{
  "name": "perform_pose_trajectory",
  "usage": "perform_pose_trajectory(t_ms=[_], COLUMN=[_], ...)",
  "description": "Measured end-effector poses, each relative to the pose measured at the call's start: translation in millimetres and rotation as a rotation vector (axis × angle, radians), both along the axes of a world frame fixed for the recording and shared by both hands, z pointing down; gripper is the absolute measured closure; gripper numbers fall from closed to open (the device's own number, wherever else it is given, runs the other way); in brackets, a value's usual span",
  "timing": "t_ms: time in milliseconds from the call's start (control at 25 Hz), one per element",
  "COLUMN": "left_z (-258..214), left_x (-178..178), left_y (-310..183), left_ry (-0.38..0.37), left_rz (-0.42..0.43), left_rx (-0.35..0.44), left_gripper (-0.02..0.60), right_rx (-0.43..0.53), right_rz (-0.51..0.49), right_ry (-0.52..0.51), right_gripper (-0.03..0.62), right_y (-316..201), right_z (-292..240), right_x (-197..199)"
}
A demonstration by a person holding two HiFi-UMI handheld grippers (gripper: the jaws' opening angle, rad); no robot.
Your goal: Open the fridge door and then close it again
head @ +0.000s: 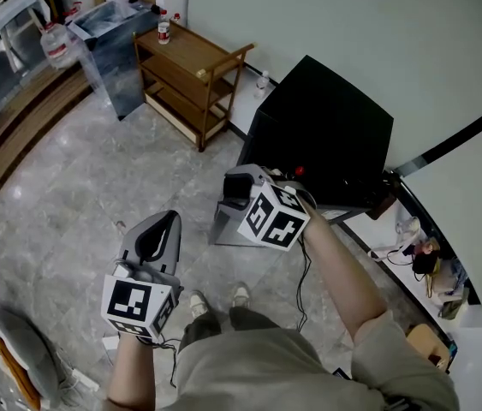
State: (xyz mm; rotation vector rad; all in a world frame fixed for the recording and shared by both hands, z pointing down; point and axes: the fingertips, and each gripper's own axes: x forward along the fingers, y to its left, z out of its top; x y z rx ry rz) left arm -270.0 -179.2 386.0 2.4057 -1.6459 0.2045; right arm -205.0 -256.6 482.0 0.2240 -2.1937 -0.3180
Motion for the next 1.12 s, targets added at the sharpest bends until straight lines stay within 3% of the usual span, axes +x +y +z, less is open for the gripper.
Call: perform_pose_trajectory(t_ms=[640, 1120], left_z=[-1, 11], left_x=[0, 10], left_y=[50, 56], left_ry=[0.023, 0.031], left_rz=[0.052, 0.115], left_rx=[0.004, -0.016], left_gripper=[0.574, 0.574], right_rx=[-0.044, -0.074], right_rz=[0.046, 0.033], right_ry=[0.010, -0.007], right_gripper=[0.362, 0.405], right_y=[74, 132], right_z=[-6, -8], right_x=[5, 18])
